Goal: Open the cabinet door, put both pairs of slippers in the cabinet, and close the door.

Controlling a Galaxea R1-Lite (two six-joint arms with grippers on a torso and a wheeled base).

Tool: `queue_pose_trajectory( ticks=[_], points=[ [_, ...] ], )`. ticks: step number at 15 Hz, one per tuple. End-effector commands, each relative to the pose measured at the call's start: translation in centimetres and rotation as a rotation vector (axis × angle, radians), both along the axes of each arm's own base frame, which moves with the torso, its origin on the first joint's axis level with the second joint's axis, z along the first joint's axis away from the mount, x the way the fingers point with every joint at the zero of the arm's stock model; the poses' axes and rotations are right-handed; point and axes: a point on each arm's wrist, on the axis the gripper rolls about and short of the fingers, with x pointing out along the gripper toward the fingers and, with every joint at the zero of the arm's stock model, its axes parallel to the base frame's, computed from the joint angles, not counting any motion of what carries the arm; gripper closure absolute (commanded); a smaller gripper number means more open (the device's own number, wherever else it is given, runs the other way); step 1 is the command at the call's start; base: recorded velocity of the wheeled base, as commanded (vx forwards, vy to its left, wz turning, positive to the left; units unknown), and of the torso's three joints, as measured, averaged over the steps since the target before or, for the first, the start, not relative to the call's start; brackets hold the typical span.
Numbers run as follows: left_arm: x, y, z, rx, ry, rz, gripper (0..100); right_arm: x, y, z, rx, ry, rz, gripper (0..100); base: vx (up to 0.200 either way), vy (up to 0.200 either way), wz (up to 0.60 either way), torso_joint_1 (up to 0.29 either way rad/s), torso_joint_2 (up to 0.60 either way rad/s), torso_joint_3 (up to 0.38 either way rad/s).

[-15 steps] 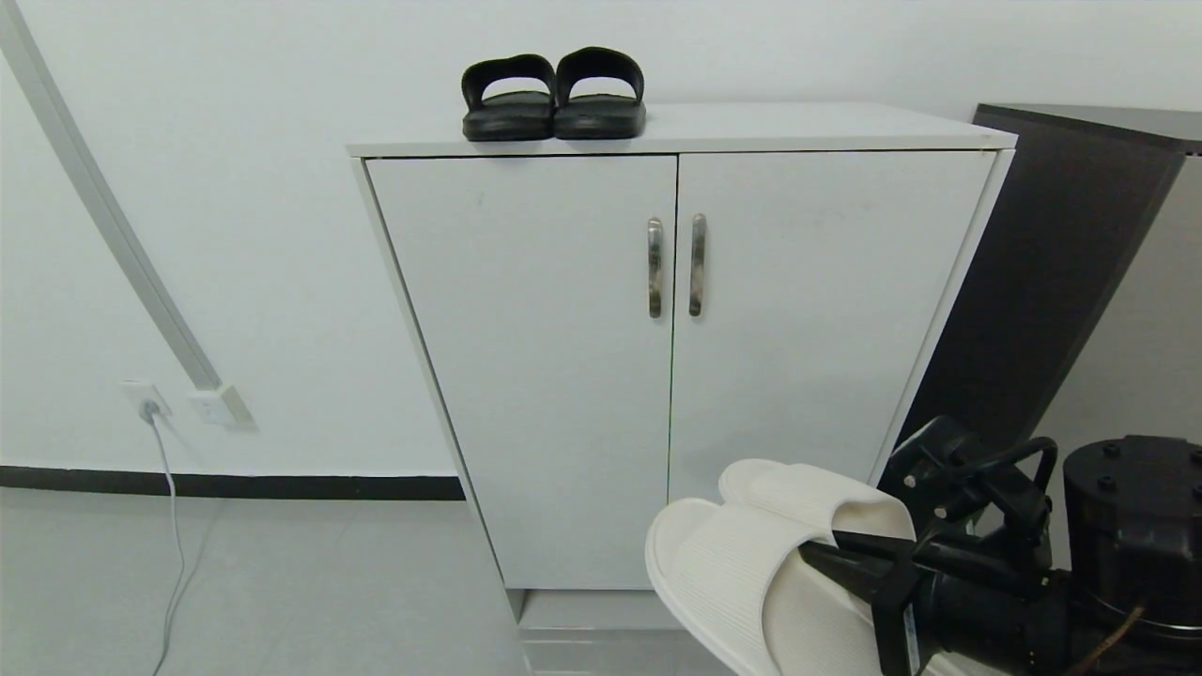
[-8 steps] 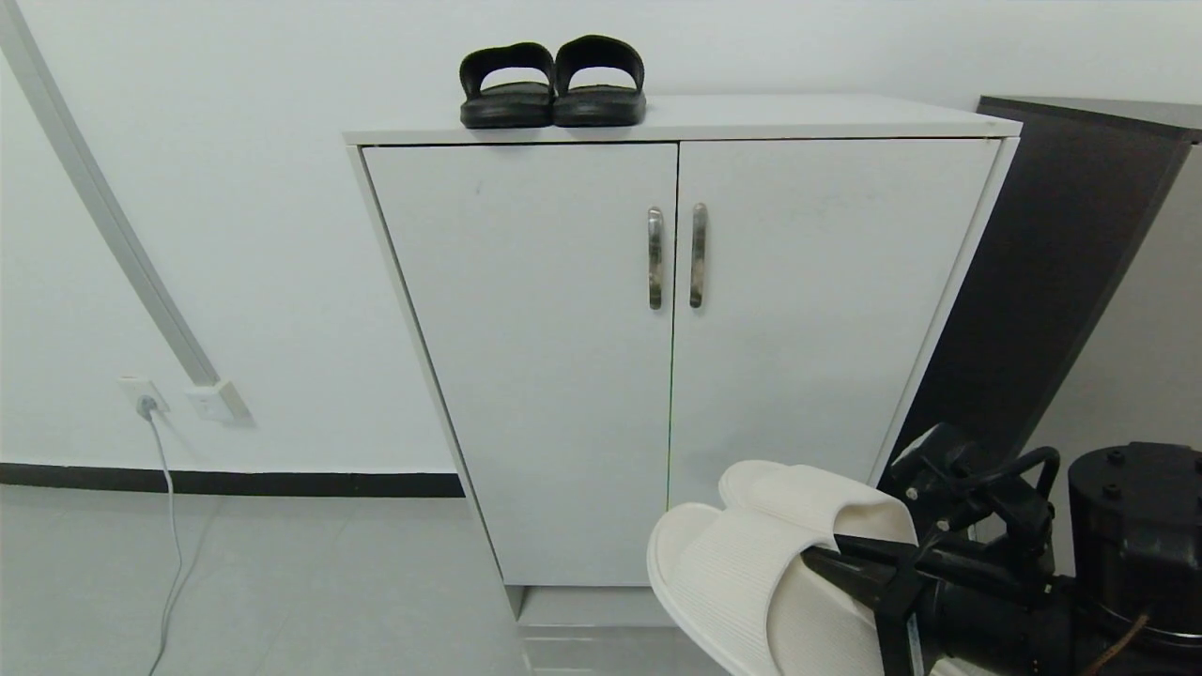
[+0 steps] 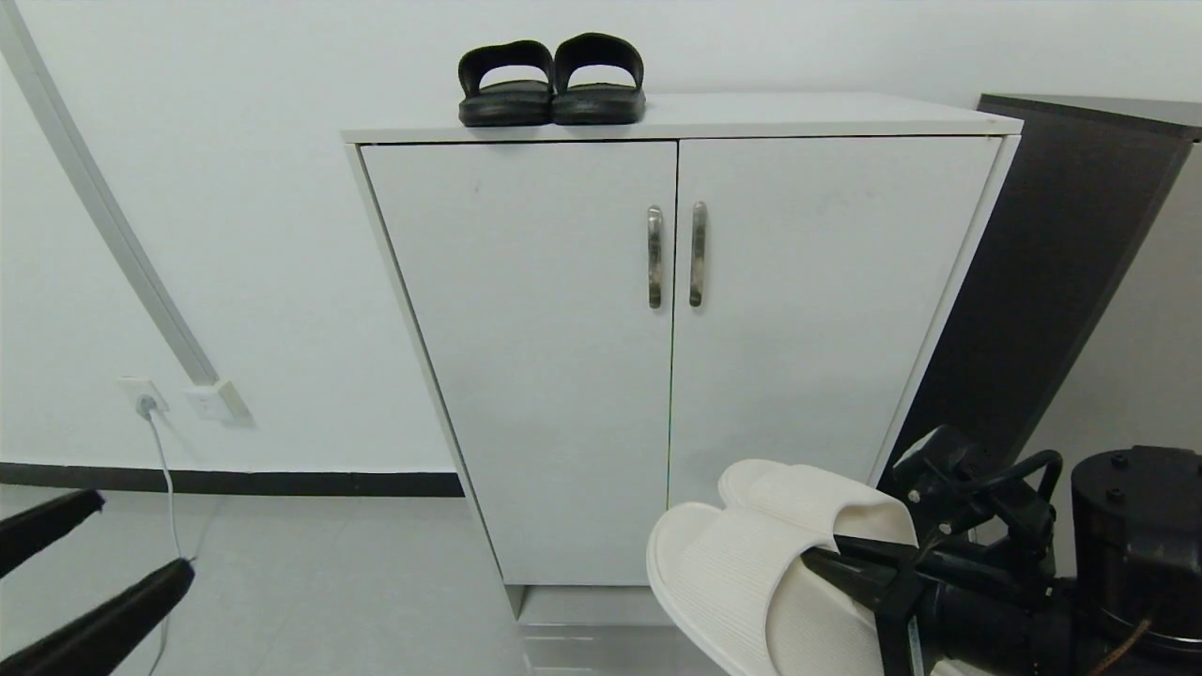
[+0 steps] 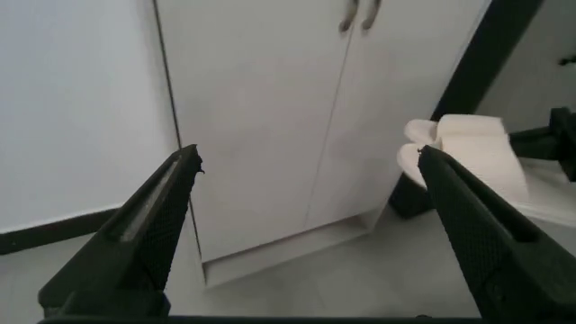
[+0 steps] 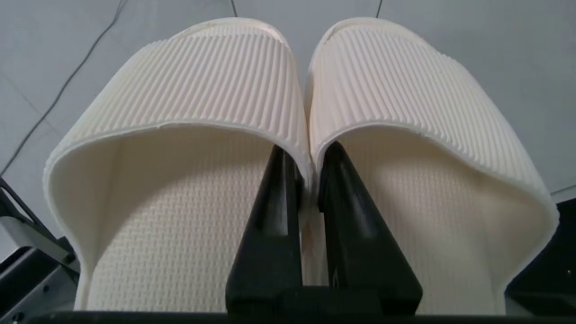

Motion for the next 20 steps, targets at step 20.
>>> queue_pose_trajectory(
  ticks=[20],
  points=[
    [21.2,-19.5,10.3,-0.217,0.144,-0.603,0,0.4,0.5,-1.0,-0.031,0.025,0.000,100,0.000,0.000,0.00,0.000,0.00,0.000]
  ],
)
